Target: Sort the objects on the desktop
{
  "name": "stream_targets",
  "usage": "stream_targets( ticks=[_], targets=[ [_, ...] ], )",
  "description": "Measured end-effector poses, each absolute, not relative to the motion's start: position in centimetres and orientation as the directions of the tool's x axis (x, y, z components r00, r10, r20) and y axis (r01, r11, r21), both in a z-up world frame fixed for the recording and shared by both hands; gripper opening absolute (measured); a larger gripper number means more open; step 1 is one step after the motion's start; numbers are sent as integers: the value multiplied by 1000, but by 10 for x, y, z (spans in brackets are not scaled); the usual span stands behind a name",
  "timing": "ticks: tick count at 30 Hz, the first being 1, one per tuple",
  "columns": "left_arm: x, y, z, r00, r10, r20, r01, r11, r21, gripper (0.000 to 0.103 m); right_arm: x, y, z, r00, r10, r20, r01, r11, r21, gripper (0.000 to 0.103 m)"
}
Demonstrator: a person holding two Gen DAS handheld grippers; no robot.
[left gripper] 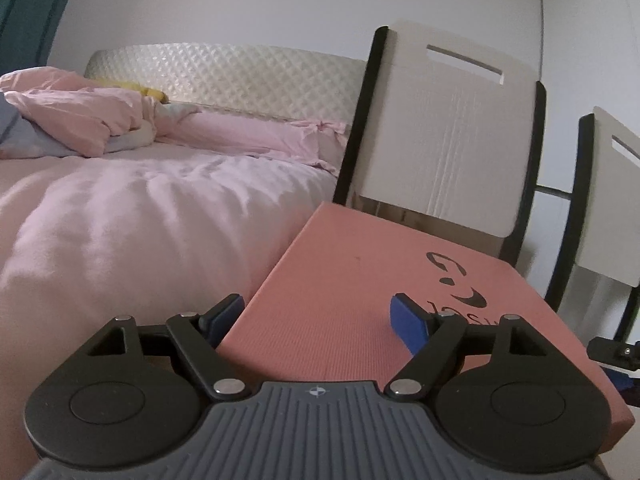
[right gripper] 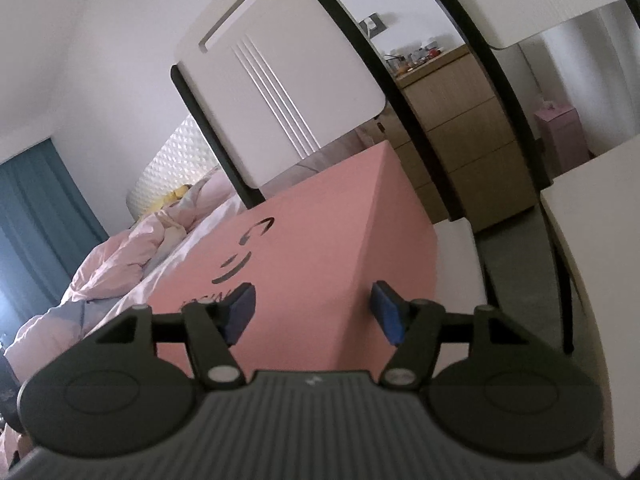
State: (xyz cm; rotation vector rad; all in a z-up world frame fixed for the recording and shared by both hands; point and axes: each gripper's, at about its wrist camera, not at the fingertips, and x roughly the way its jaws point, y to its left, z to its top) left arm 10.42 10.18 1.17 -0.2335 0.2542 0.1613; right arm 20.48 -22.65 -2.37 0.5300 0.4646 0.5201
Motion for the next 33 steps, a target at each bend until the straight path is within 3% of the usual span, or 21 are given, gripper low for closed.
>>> stream_targets(
  ticks=[5, 15, 21, 24, 33],
  targets=[
    [103, 98, 11, 957, 99, -271, -154, 969, -192, 84, 202, -232, -24, 760, 579, -294, -340, 741, 579, 60],
    [102, 79, 7, 965, 2, -262, -49, 984, -172, 86, 192, -258, -24, 775, 547, -317, -291, 754, 589, 58],
    [102, 71, 3, 977, 42, -208, -72, 988, -136, 86, 189, -267, -26, 774, 557, -301, -284, 731, 621, 58],
    [103, 69, 3, 980, 62, -188, -85, 990, -115, 86, 187, -264, -23, 779, 558, -286, -295, 729, 618, 58],
    [101, 84, 12, 985, 69, -157, -100, 976, -194, 86, 175, -255, 4, 821, 559, -117, -418, 728, 543, 58]
  ],
)
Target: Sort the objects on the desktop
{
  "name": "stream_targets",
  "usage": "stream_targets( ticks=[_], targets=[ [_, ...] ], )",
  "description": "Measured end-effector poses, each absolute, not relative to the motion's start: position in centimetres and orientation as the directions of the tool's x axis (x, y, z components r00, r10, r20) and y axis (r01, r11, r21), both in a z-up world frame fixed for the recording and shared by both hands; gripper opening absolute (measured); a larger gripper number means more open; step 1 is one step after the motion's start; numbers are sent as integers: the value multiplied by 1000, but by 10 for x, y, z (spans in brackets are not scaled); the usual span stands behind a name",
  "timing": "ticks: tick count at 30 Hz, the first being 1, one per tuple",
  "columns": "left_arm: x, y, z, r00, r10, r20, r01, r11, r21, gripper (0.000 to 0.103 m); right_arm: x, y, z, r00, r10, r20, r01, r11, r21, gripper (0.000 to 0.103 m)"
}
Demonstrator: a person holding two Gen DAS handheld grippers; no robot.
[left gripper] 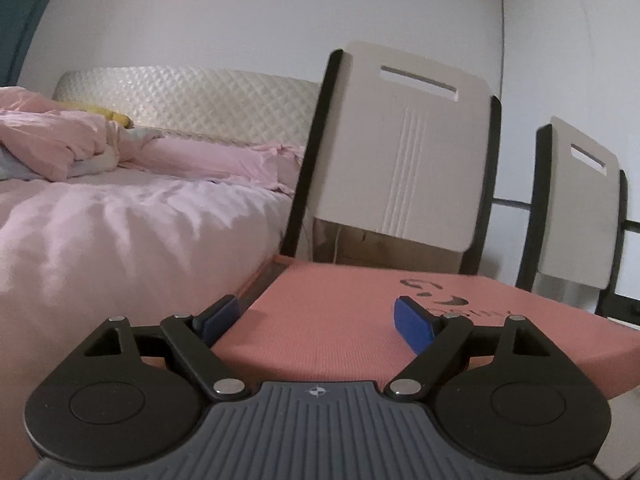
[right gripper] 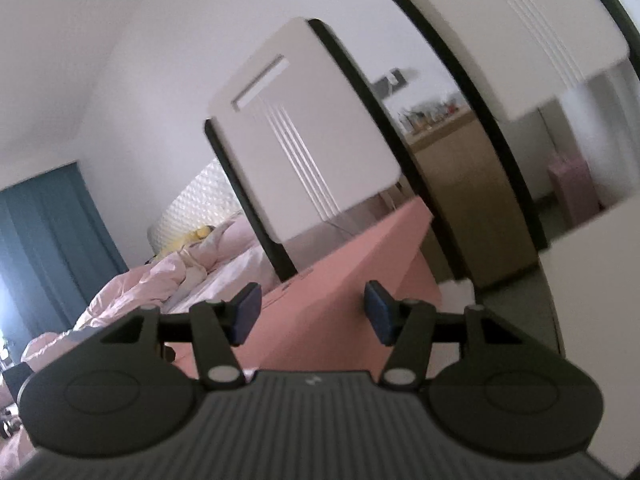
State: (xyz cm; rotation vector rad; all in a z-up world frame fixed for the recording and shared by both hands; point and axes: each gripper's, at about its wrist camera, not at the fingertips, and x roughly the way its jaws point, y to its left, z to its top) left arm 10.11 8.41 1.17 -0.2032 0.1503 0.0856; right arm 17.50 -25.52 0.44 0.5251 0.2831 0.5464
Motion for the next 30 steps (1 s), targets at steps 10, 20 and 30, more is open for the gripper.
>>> stream_targets(
  ticks=[10, 20, 30],
  targets=[
    [109, 85, 14, 984, 113, -134, -130, 983, -129, 85, 187, -240, -3, 805, 575, -145, -427, 732, 531, 60],
    [112, 57, 4, 965, 235, -120, -225, 970, 92, 85, 210, -229, -34, 753, 584, -303, -332, 735, 591, 56],
    [127, 83, 5, 937, 218, -275, -237, 971, -37, 86, 211, -222, -23, 781, 569, -258, -366, 752, 549, 57]
  ],
)
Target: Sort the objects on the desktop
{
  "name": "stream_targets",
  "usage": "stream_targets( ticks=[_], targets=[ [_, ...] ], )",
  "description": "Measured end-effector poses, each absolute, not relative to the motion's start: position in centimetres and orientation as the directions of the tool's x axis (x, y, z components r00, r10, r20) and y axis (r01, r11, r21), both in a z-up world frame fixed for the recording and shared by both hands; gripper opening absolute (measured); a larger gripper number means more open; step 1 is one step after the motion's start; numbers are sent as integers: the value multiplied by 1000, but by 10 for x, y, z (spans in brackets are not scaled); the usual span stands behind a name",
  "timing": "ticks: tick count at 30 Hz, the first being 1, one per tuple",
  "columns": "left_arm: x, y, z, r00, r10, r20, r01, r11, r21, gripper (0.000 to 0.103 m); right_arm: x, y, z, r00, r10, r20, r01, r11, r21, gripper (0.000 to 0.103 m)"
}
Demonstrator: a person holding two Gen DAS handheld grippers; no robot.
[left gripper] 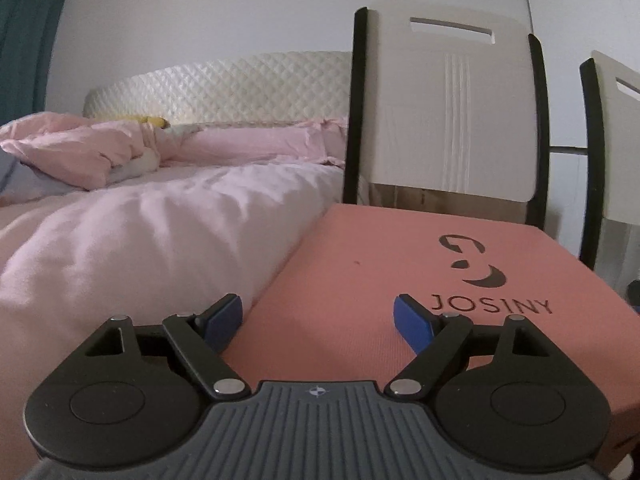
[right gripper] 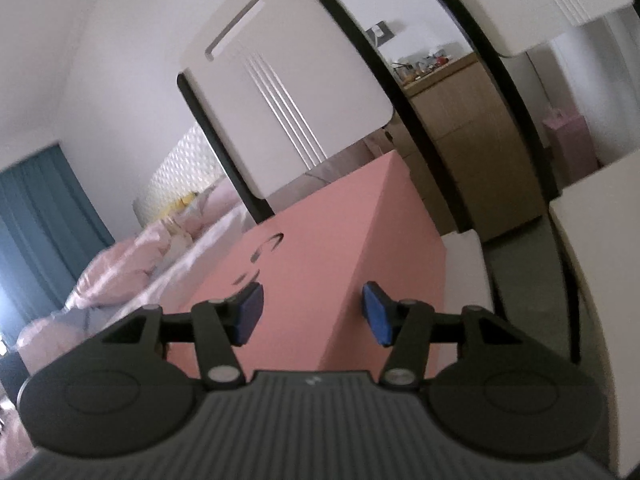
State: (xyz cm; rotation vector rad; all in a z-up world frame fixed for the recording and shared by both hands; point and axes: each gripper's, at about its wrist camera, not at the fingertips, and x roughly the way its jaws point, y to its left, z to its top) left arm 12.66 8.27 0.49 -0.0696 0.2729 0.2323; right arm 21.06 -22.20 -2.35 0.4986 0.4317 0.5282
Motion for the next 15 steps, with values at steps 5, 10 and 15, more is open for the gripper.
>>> stream_targets(
  ticks=[5, 10, 15],
  targets=[
    [127, 85, 6, 934, 198, -298, -220, 974, -44, 87, 222, -230, -36, 744, 592, -310, -327, 726, 605, 61],
    [128, 87, 4, 936, 169, -309, -195, 979, -54, 88, 230, -241, -51, 688, 656, -310, -270, 628, 730, 73],
    [128, 87, 3, 938, 144, -315, -171, 983, -59, 89, 226, -249, -42, 686, 659, -309, -296, 641, 708, 54]
  ],
)
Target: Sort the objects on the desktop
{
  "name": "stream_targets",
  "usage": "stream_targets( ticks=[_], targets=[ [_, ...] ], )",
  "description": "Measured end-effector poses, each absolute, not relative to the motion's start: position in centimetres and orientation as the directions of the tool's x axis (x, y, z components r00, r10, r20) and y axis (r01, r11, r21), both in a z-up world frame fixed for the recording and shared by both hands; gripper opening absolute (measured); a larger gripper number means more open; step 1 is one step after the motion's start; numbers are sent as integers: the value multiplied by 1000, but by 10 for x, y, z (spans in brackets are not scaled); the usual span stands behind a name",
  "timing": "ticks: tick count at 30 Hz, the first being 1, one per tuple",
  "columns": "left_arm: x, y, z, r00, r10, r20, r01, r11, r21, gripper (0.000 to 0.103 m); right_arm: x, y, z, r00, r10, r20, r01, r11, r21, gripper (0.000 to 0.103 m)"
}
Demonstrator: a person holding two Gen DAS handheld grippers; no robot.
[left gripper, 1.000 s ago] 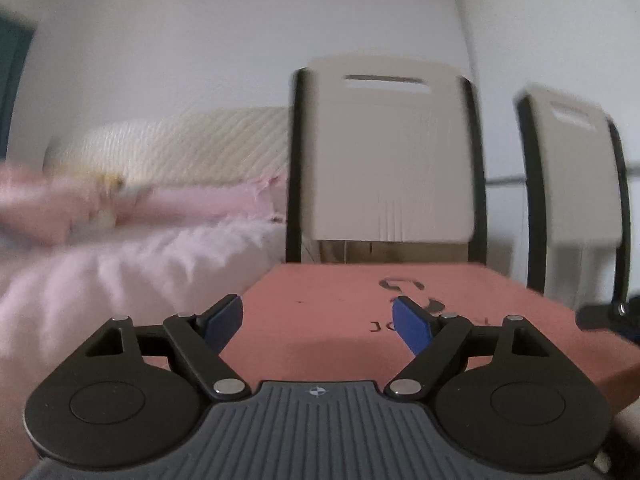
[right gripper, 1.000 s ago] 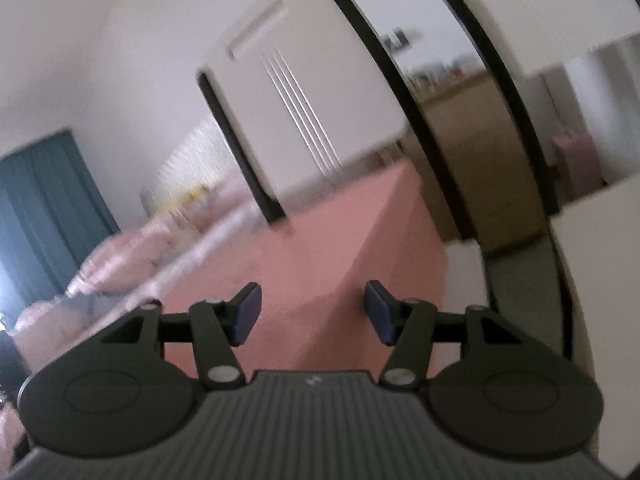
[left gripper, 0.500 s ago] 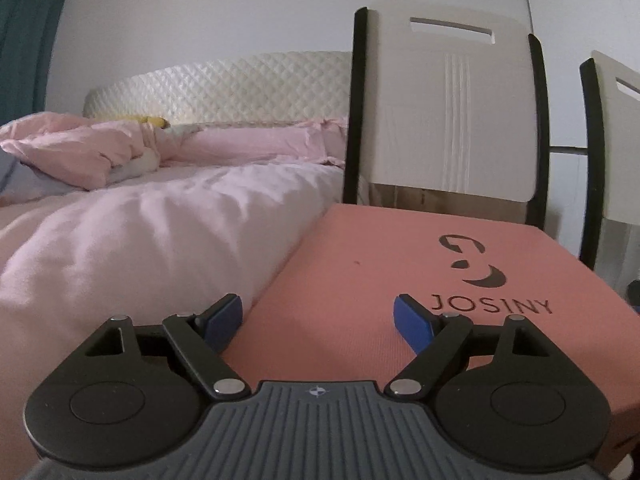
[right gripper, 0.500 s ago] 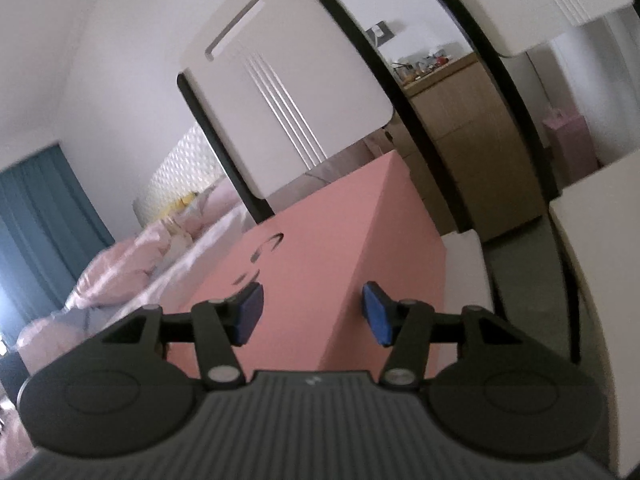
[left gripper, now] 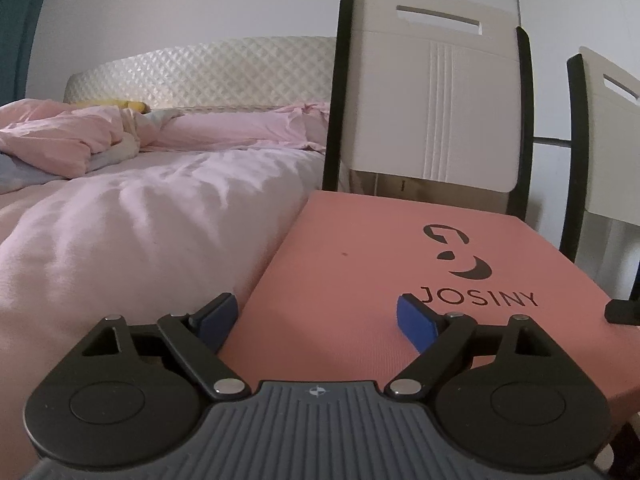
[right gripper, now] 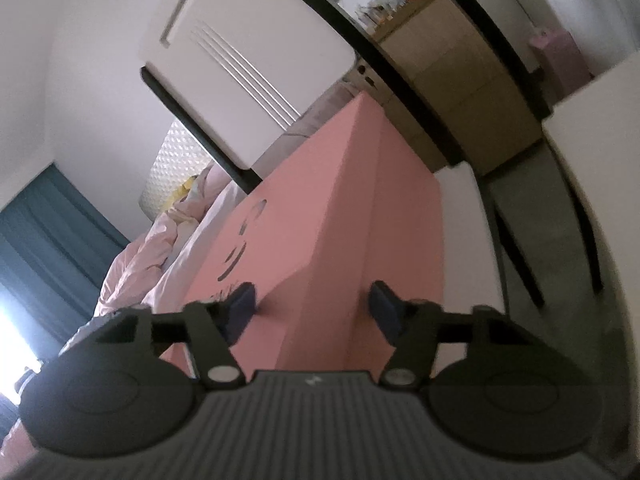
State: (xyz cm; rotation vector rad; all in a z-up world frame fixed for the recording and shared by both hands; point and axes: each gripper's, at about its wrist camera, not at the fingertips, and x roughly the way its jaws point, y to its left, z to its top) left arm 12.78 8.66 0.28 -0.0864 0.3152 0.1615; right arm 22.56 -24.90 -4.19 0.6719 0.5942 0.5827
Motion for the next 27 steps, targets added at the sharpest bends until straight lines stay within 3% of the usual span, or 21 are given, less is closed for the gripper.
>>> stream_targets(
  ticks=[18, 21, 27],
  targets=[
    [105, 57, 0, 956, -29, -293, 10, 998, -65, 89, 181, -307, -33, 700, 636, -324, -280, 663, 695, 51],
    [104, 55, -5, 967, 17, -256, -31, 998, -50, 90, 177, -314, -34, 711, 629, -314, -272, 659, 701, 50],
    [112, 71, -5, 959, 21, -284, -62, 989, -136, 94, 170, -315, -34, 714, 637, -291, -273, 636, 722, 61]
  ],
)
